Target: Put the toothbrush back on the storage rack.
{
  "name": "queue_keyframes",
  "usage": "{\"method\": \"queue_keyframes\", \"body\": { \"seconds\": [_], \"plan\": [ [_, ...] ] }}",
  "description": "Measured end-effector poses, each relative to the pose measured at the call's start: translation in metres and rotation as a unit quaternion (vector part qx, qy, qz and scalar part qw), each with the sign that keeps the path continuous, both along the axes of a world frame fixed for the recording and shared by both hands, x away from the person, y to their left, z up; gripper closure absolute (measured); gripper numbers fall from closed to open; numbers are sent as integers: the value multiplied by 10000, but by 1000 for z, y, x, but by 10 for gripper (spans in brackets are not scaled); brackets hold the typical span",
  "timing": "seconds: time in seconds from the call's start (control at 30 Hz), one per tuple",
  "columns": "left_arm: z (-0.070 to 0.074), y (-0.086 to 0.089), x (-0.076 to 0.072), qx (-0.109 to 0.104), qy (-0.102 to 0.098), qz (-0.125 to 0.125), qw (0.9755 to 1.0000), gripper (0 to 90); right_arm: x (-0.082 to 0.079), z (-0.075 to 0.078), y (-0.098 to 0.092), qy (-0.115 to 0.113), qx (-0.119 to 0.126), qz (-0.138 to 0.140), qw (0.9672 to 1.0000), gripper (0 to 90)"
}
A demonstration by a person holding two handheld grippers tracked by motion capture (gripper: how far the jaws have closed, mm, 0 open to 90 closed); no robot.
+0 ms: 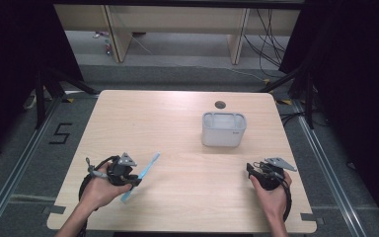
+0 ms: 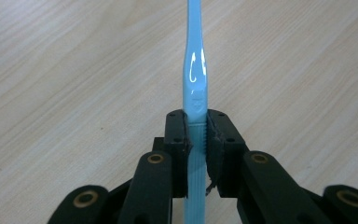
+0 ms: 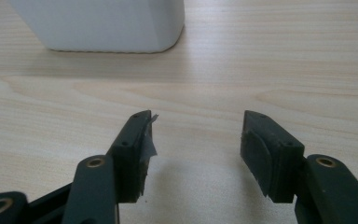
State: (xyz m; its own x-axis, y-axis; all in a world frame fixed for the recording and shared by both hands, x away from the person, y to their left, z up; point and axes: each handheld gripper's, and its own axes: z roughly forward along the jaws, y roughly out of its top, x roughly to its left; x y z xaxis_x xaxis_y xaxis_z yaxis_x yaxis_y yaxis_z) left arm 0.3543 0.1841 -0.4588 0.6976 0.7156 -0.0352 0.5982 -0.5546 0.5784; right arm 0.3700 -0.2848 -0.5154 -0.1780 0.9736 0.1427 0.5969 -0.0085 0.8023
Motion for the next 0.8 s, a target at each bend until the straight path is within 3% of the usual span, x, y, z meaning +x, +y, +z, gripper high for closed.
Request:
{"method": "queue_keyframes", "body": {
  "seconds": [0.1,0.13,0.17,0.2,0.23,0.27,0.53,0.57,0.6,0.67,0.73,0.77,0.8],
  "plan": [
    [0,4,-1,-92,-56,42,9999,787,-1,1,2,160,23,-144,9998,447],
    [-1,6,-1,-159,-145,110,9997,787,0,1,-1,38,-171,-38,9998,449],
    [-1,6,-1,-159,-145,110,9997,787,0,1,-1,39,-172,-37,9998,449],
    [0,7,-1,-157,-153,100,9997,787,-1,1,2,149,30,-140,9998,450],
    [0,8,-1,-159,-141,90,9997,787,-1,1,2,149,30,-140,9998,450],
    [0,9,-1,-179,-181,85,9996,787,0,1,-1,29,-181,-14,9998,454],
    [0,13,-2,-488,-610,157,9968,787,0,1,-1,19,-132,10,9999,457],
    [0,14,-3,-520,-667,177,9963,787,0,0,-1,-7,-90,18,10000,457],
    [1,14,-3,-546,-704,156,9959,787,-1,0,3,70,138,-76,9999,457],
    [0,14,-4,-789,-849,216,9930,787,-1,0,2,69,144,-73,9998,457],
    [0,14,-4,-981,-1005,275,9897,787,-1,0,-1,8,-49,10,10000,457],
    [0,14,-4,-1005,-1079,285,9887,787,-1,1,-1,33,-50,13,10000,457],
    [-1,13,-5,-1160,-1179,367,9855,787,-1,0,1,80,111,-73,9999,457]
  ]
}}
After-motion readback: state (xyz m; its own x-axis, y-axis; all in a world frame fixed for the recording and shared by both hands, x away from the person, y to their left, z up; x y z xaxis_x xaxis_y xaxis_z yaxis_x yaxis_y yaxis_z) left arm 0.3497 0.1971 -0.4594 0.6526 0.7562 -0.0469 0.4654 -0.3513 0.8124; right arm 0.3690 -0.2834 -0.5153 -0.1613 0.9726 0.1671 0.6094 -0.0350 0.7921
